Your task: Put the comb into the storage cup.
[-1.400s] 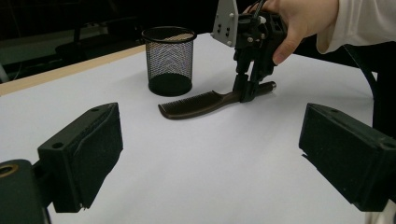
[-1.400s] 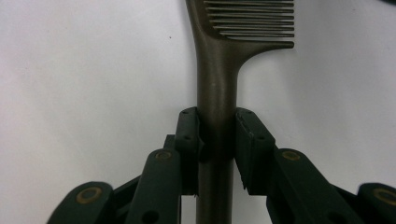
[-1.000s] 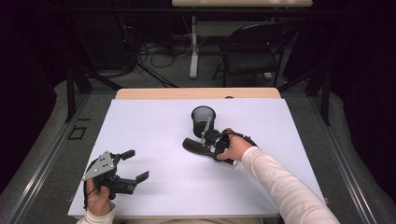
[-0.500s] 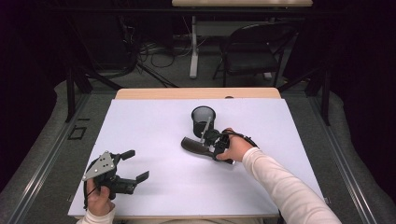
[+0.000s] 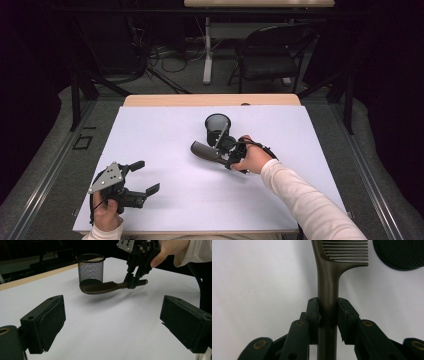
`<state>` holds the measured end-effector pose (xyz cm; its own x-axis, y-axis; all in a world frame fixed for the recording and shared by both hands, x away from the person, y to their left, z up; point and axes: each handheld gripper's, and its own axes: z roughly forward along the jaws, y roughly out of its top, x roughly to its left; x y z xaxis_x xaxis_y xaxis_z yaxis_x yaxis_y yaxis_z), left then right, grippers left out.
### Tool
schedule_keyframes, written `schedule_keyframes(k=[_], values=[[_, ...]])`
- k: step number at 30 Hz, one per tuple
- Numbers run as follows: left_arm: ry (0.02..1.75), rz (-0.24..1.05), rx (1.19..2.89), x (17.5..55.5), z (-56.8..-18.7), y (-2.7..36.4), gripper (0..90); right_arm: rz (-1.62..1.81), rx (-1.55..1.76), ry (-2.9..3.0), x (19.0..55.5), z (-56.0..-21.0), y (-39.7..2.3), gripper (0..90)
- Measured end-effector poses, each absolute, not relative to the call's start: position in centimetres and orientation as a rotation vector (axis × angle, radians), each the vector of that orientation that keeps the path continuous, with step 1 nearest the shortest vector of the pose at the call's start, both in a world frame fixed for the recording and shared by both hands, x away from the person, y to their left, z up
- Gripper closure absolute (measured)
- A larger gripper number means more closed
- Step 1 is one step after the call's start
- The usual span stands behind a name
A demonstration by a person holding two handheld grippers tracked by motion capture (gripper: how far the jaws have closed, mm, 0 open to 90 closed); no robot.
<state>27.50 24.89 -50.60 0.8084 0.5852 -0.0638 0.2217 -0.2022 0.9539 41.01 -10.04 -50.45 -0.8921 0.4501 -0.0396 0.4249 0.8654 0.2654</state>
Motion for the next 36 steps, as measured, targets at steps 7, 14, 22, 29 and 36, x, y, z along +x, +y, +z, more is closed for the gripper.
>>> schedule_keyframes(k=[7, 14, 22, 29, 36], values=[[0.623, 0.371, 1.777, 27.5, -50.6, 24.9, 6.3, 0.439, 0.721, 2.903, 40.8, -49.8, -10.3, 72.9], [0.628, 0.371, 1.778, 27.5, -50.6, 24.9, 6.3, 0.514, 0.709, 2.865, 40.6, -49.1, -10.4, 72.9], [0.626, 0.369, 1.776, 27.5, -50.6, 24.9, 6.3, 0.602, 0.707, 2.807, 40.4, -48.4, -10.4, 72.9], [0.629, 0.373, 1.778, 27.5, -50.6, 24.9, 6.3, 0.678, 0.708, 2.761, 40.2, -47.8, -10.6, 72.9], [0.631, 0.370, 1.779, 27.5, -50.6, 24.8, 6.5, 0.761, 0.703, 2.712, 39.8, -47.3, -10.7, 72.9]])
